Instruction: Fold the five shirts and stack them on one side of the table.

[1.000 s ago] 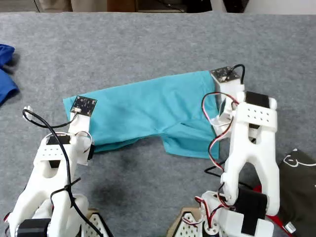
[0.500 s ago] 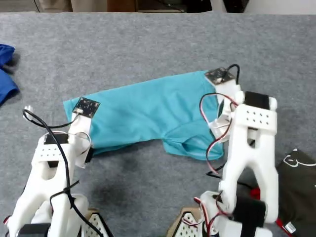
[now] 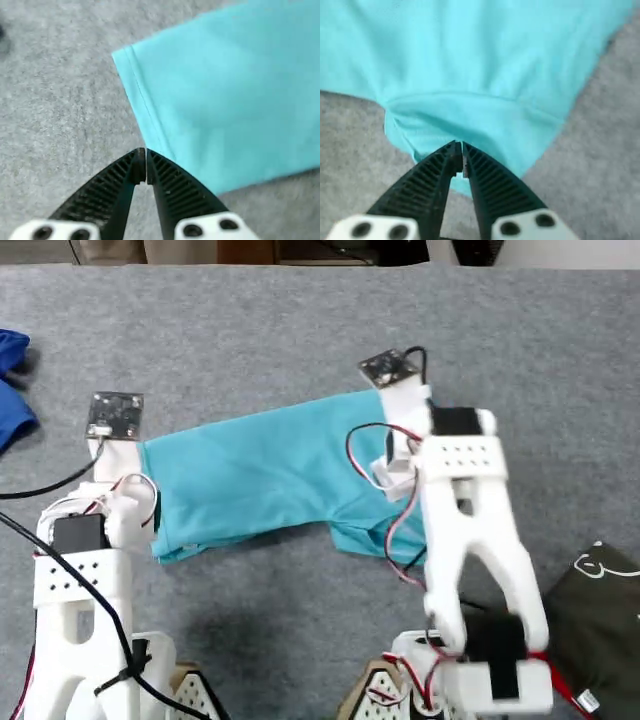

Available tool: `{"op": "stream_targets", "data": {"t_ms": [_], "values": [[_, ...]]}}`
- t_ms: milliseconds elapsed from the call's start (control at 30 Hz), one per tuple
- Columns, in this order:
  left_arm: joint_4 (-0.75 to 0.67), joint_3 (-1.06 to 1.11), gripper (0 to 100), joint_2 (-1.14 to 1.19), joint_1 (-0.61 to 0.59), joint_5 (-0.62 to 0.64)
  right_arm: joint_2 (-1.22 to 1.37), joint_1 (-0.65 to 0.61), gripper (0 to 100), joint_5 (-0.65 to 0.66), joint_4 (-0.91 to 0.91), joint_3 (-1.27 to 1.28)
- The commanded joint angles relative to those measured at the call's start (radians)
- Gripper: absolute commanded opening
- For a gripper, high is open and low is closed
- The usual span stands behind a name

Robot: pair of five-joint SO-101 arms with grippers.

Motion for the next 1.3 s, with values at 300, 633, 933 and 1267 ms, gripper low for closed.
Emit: {"op": "stream_targets", "data": {"t_ms": [300,633,933,1267], "values": [[-0.428,0.193,2,0.021,0.069,0.137,0.262,-0.091,0.5,0.000,0.029,-0.050],[-0.500,0.144,2,0.222,0.044,0.137,0.262,-0.206,0.5,0.000,0.141,-0.033],[-0.500,0.054,2,0.363,0.000,0.137,0.269,-0.298,0.5,-0.008,0.140,0.001],[-0.499,0.023,2,0.417,0.000,0.137,0.245,-0.325,0.5,-0.052,0.075,0.050]]}}
